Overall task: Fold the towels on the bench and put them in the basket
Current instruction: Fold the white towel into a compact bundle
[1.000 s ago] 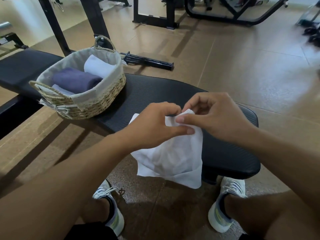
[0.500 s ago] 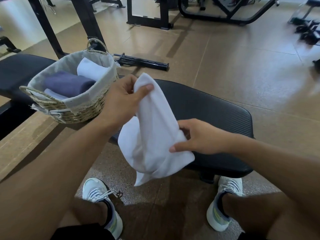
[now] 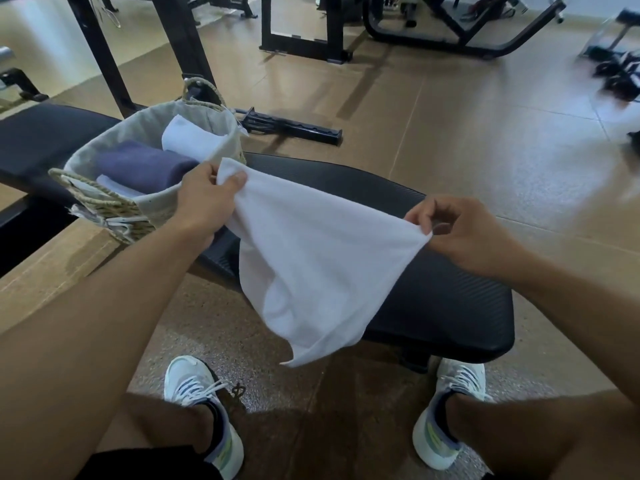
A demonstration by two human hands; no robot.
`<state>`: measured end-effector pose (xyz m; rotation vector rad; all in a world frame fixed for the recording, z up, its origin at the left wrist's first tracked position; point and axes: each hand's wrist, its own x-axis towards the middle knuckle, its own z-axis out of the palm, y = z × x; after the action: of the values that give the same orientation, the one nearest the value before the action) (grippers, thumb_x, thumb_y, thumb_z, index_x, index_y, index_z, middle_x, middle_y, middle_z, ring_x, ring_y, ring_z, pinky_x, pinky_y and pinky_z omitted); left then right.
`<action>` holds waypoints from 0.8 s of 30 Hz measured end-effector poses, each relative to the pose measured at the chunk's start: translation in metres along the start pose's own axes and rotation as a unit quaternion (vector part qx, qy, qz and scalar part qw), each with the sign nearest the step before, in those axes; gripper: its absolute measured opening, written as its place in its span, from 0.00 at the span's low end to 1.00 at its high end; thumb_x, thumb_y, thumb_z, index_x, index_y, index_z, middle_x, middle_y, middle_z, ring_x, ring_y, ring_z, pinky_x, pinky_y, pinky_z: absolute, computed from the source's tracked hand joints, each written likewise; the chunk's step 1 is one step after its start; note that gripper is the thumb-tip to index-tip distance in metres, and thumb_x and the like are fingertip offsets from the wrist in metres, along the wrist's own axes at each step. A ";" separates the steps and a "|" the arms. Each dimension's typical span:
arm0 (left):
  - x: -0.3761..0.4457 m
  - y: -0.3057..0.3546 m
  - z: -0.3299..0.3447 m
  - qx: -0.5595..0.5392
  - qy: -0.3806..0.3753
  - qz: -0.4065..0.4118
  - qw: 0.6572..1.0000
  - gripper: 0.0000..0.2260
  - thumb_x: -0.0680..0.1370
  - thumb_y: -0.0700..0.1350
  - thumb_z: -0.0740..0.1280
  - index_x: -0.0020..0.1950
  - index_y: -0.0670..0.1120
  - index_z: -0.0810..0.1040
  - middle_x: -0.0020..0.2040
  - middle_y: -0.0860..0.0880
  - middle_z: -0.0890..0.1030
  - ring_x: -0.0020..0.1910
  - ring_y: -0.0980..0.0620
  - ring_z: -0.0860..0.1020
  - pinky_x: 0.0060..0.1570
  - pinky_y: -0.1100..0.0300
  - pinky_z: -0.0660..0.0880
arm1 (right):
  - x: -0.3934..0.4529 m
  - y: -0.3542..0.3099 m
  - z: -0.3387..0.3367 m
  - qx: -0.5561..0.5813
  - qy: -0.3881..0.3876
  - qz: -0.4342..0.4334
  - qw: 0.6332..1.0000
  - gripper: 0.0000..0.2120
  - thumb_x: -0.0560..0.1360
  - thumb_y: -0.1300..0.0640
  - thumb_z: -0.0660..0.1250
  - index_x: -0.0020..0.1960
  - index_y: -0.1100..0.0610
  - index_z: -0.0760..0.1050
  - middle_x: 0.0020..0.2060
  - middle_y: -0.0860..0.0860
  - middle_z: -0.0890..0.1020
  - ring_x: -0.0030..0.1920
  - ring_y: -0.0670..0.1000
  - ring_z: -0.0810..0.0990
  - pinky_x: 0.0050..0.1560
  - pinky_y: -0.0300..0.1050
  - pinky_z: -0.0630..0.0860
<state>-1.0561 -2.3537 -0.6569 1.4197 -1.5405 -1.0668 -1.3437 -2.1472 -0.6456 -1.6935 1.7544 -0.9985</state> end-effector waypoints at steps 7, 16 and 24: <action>-0.003 0.004 0.002 0.012 0.001 0.021 1.000 0.12 0.80 0.51 0.69 0.61 0.47 0.78 0.53 0.51 0.81 0.52 0.50 0.79 0.47 0.58 0.76 | -0.001 0.021 -0.003 0.007 0.006 0.130 0.992 0.06 0.78 0.65 0.70 0.46 0.56 0.76 0.39 0.50 0.88 0.42 0.54 0.86 0.49 0.55 0.84; -0.007 0.006 -0.002 0.024 0.016 0.057 0.998 0.09 0.80 0.52 0.68 0.56 0.47 0.77 0.48 0.51 0.81 0.46 0.53 0.77 0.42 0.60 0.74 | 0.002 0.009 0.011 0.088 -0.058 0.199 0.974 0.09 0.81 0.58 0.66 0.48 0.63 0.77 0.45 0.55 0.87 0.47 0.52 0.87 0.48 0.47 0.85; -0.007 0.006 -0.005 0.026 0.025 0.067 0.997 0.10 0.80 0.53 0.68 0.55 0.47 0.77 0.45 0.52 0.79 0.40 0.59 0.75 0.38 0.63 0.71 | 0.003 0.005 0.009 -0.026 -0.095 0.163 0.982 0.05 0.73 0.54 0.77 0.49 0.50 0.84 0.40 0.46 0.87 0.41 0.47 0.86 0.45 0.39 0.81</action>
<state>-1.0531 -2.3468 -0.6497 1.3478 -1.6127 -0.9115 -1.3399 -2.1523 -0.6543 -1.4175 1.8641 -0.6305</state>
